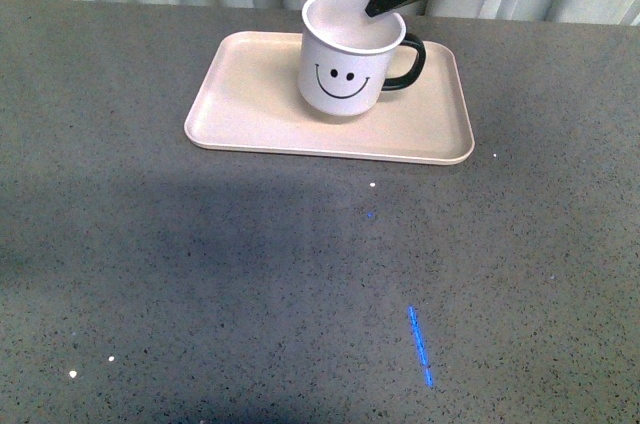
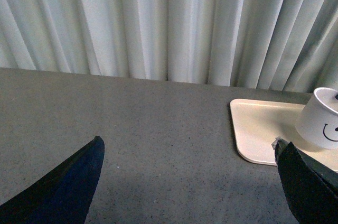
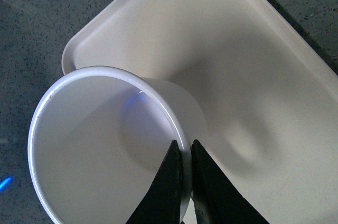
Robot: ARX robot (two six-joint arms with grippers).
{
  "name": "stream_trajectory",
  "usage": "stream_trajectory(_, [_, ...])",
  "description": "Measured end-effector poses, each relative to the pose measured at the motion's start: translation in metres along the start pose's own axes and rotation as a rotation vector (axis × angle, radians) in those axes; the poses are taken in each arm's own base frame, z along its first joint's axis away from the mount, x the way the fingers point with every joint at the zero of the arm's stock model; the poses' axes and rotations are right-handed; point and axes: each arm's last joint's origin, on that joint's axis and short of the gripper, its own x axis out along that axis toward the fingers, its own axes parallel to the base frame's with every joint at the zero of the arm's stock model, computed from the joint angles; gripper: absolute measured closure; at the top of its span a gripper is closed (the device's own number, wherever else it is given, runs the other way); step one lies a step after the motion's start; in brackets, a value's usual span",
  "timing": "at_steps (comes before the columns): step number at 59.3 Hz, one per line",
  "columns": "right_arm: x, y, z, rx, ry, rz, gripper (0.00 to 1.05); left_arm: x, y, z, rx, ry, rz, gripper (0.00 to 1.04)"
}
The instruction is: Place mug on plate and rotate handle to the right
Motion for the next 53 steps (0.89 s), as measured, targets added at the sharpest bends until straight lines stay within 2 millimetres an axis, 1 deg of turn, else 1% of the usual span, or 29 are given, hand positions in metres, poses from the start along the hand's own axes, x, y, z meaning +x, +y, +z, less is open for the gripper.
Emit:
stream_trajectory(9, [0.005,-0.004,-0.005,-0.005,0.013,0.001,1.03,0.000,0.000,0.000,0.000,0.000,0.000,0.09])
stream_trajectory(22, [0.007,-0.005,-0.008,-0.020,0.025,0.001,1.03,0.000,0.000,0.000,0.000,0.000,0.000,0.09])
stream_trajectory(24, [0.008,-0.005,-0.009,-0.025,0.030,0.004,0.99,0.000,0.000,0.000,0.000,0.000,0.000,0.09])
stream_trajectory(33, [0.012,-0.004,-0.013,-0.030,0.049,0.012,0.74,0.000,0.000,0.000,0.000,0.000,0.000,0.09])
stream_trajectory(35, [0.012,-0.004,-0.014,-0.038,0.052,0.011,0.65,0.000,0.000,0.000,0.000,0.000,0.000,0.09])
stream_trajectory(38, [0.014,-0.004,-0.016,-0.043,0.059,0.011,0.55,0.000,0.000,0.000,0.000,0.000,0.000,0.09])
stream_trajectory(40, [0.014,-0.004,-0.016,-0.043,0.061,0.011,0.51,0.000,0.000,0.000,0.000,0.000,0.000,0.09])
stream_trajectory(44, [0.014,-0.004,-0.017,-0.041,0.070,0.013,0.41,0.000,0.000,0.000,0.000,0.000,0.000,0.09])
stream_trajectory(49, [0.009,-0.003,-0.012,-0.047,0.058,0.016,0.27,0.000,0.000,0.000,0.000,0.000,0.000,0.09])
stream_trajectory(51, [0.007,-0.002,-0.010,-0.050,0.047,0.020,0.23,0.000,0.000,0.000,0.000,0.000,0.000,0.09])
stream_trajectory(53, [-0.001,0.000,-0.004,-0.061,0.011,0.033,0.15,0.000,0.000,0.000,0.000,0.000,0.000,0.09])
